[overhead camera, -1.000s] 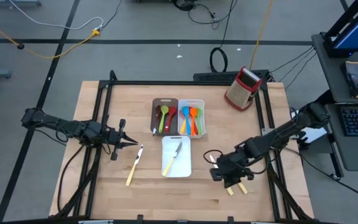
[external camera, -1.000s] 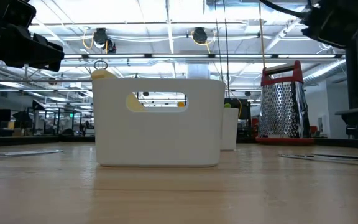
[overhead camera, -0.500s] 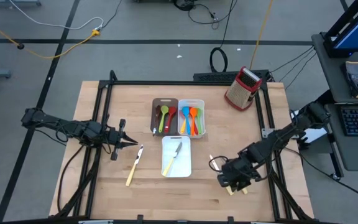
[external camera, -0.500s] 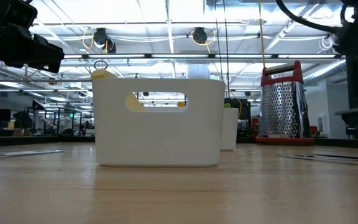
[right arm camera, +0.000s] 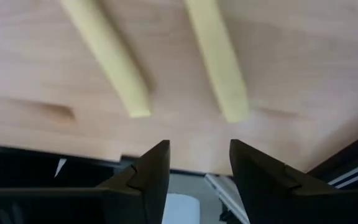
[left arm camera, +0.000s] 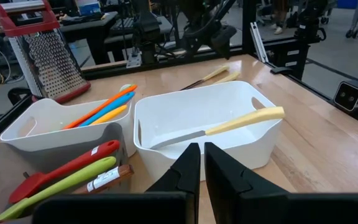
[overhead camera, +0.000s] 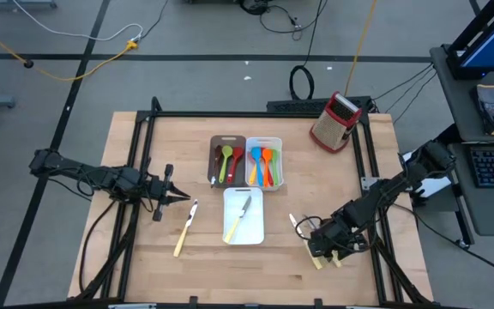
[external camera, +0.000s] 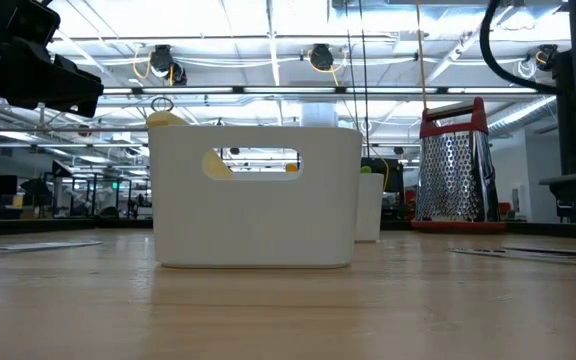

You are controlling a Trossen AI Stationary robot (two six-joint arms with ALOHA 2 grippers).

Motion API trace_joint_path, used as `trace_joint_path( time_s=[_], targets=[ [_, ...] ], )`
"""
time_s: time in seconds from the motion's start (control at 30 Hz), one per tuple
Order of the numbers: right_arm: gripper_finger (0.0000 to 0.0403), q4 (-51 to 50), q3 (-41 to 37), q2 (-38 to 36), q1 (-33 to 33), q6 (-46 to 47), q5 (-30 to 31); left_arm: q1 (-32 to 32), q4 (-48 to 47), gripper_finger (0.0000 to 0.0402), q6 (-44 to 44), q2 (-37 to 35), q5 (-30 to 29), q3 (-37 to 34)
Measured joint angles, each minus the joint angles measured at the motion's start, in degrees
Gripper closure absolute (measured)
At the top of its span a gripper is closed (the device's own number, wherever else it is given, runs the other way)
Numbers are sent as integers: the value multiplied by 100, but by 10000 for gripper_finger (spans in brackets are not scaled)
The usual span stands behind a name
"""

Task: Pick & Place Kitchen Items
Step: Put the yellow knife into the bottom white bin

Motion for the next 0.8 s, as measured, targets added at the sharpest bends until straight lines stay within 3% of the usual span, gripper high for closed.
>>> trace_joint_path(
  time_s=[0.3, 0.8],
  targets=[
    [231, 47, -376, 0, 0, -57, 0, 0, 0, 373, -2, 1, 0, 0],
    [212, 938, -1127, 4, -2, 174, 185, 2, -4, 373, -129, 0, -7, 0]
  ],
)
